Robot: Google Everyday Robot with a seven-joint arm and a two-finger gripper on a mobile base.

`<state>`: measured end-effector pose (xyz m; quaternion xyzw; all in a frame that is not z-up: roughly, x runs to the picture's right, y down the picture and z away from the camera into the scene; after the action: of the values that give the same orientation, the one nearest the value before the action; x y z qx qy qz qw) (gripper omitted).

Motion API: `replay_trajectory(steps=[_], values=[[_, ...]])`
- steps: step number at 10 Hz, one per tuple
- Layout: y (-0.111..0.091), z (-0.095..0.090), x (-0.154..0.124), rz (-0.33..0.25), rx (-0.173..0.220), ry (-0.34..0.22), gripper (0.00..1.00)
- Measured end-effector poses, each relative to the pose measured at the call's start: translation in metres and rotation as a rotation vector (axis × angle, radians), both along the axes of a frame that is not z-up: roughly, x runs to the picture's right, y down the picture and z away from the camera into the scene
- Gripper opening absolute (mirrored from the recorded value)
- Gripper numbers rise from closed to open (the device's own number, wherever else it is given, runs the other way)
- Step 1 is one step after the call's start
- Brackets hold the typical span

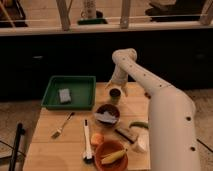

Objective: Stack cups into tray

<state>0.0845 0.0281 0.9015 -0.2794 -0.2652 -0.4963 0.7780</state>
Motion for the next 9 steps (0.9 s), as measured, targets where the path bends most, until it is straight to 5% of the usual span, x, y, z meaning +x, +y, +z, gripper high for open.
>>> replay_trajectory(steps=[3,9], values=[[0.006,0.006,0.0,-0.004,-0.021,0.002,0.79],[0.012,0.015,0.001,0.001,-0.053,0.008,0.19]])
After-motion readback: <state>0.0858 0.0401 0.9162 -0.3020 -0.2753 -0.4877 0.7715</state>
